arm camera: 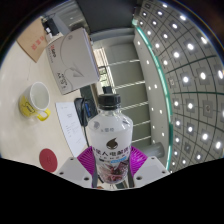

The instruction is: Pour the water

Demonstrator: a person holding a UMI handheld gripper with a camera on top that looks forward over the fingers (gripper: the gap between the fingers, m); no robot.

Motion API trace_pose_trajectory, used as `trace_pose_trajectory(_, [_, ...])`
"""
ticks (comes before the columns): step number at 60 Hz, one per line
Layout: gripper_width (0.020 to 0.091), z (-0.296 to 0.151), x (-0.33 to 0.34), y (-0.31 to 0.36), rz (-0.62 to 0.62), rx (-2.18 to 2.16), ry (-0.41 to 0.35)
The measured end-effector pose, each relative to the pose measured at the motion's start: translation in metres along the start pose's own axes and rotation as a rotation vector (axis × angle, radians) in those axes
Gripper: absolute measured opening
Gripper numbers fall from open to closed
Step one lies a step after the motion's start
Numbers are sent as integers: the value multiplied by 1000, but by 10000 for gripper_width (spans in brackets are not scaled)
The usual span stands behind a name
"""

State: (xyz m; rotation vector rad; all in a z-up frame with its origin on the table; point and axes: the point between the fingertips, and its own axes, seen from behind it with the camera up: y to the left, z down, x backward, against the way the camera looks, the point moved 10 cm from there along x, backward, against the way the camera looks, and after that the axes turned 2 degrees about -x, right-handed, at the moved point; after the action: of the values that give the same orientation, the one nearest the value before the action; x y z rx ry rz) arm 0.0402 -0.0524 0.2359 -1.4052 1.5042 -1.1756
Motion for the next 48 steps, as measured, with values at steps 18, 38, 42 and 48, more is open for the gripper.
trace_pose_trajectory(18, [414,-48,-36,59,75,556,-50])
trace_pose_trajectory(38, [416,-62,-47,86,56,719,-105])
trace_pose_trajectory(42, [416,-59,-48,80,35,622,-79])
trace_pose_trajectory(48, [416,-50,-43,69,-50,313,23])
